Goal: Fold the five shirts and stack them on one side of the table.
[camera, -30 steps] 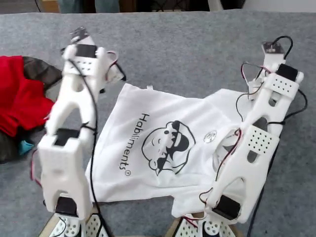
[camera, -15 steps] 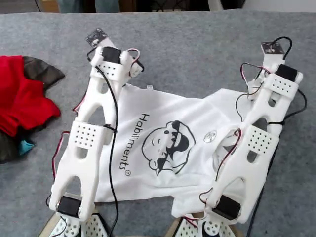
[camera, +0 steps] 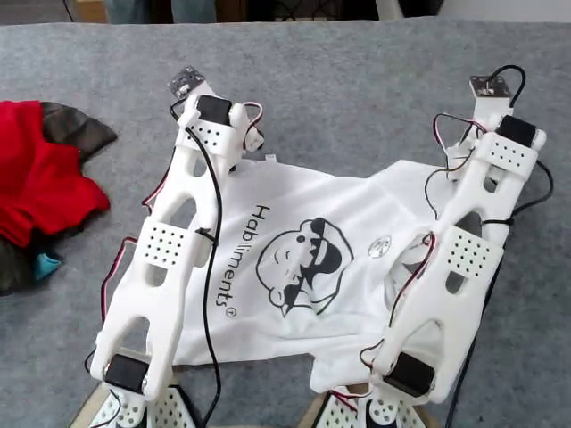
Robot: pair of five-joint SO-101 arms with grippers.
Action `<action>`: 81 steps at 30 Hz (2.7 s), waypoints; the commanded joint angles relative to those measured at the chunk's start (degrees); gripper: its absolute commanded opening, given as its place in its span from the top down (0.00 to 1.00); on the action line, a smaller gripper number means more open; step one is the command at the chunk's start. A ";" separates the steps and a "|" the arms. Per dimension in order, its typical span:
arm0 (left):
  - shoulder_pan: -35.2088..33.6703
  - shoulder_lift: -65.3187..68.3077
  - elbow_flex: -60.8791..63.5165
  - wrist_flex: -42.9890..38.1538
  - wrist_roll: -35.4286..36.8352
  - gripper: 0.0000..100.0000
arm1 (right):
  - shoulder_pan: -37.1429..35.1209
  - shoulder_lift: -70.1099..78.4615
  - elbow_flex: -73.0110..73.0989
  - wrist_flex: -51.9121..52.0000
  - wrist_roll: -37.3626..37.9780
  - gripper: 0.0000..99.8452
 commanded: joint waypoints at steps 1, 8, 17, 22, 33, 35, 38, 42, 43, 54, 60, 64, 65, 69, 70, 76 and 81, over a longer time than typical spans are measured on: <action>-0.31 -0.79 -0.92 2.55 0.35 0.76 | -1.49 -0.40 -2.42 -1.05 0.26 0.99; -2.33 -0.70 3.12 3.08 0.35 0.76 | -1.58 -0.31 -2.42 -1.05 0.26 0.99; -2.42 -0.79 6.81 -0.09 -0.35 0.87 | -1.58 -0.31 -2.33 -1.05 0.09 0.99; -2.15 -0.79 6.37 -3.60 -4.66 0.97 | -1.67 -0.31 -2.42 -1.05 0.00 0.99; -4.26 -2.02 -11.30 0.44 -14.68 0.97 | -7.47 -0.66 -14.81 6.24 -3.34 0.99; -5.23 -5.71 -9.71 1.67 -16.18 0.97 | -9.05 -1.80 -15.87 7.74 -4.92 0.99; -6.37 -12.13 -9.10 2.99 -20.92 0.97 | -11.08 -6.02 -15.43 10.29 -8.53 0.99; -8.57 -18.55 -10.33 3.43 -27.08 0.97 | -13.45 -14.02 -15.43 10.37 -10.90 0.99; -9.27 -20.84 -10.42 3.43 -28.66 0.97 | -13.54 -16.57 -15.43 10.37 -10.99 0.99; -17.27 -47.03 -6.29 4.84 -45.45 0.97 | -13.71 -47.87 -15.43 10.20 -10.64 0.99; -20.35 -66.81 8.84 4.84 -49.93 0.97 | -14.33 -62.99 -15.25 8.62 -10.55 0.99; -21.49 -83.60 24.48 4.84 -51.43 0.97 | -14.33 -71.08 -14.99 8.62 -10.55 0.99; -21.85 -88.18 28.18 4.84 -52.31 0.97 | -14.33 -72.92 -15.16 8.62 -10.55 0.99; -24.31 -105.49 40.57 4.75 -55.56 0.97 | -14.33 -81.01 -14.81 8.88 -10.55 0.99; -25.27 -109.54 43.12 4.75 -56.53 0.97 | -14.24 -83.03 -14.73 8.88 -10.55 0.99; -28.79 -128.53 57.19 4.75 -61.54 0.97 | -13.80 -92.70 -10.86 8.97 -9.32 0.99; -28.70 -137.58 67.74 4.66 -61.45 0.97 | -13.80 -99.91 -0.22 1.85 -6.86 0.99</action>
